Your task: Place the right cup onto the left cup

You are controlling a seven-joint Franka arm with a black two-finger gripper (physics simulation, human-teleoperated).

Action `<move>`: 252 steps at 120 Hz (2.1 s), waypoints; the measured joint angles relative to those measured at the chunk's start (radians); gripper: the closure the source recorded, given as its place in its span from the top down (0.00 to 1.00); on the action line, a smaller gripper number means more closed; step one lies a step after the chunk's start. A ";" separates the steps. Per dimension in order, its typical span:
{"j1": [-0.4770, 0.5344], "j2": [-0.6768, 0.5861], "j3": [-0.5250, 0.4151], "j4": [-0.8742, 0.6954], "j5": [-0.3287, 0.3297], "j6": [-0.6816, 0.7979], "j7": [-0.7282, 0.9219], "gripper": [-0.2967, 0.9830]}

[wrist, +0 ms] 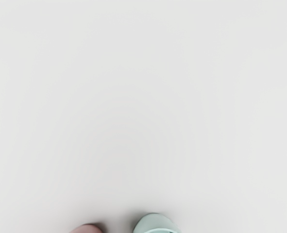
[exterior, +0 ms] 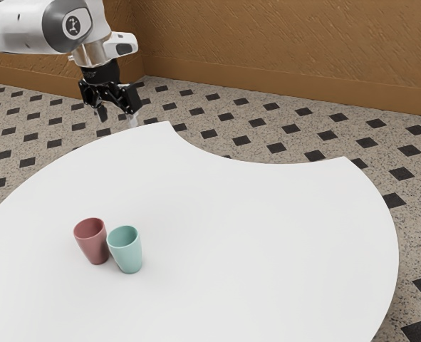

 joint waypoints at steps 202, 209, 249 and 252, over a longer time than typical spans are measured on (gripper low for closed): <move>-0.005 -0.096 -0.126 -0.752 -0.013 0.550 -0.050 0.77; -0.005 -0.073 -0.126 -0.750 -0.013 0.572 -0.052 0.77; -0.015 -0.032 -0.126 -0.752 -0.014 0.638 -0.058 0.56; -0.018 -0.033 -0.126 -0.753 -0.014 0.640 -0.058 0.53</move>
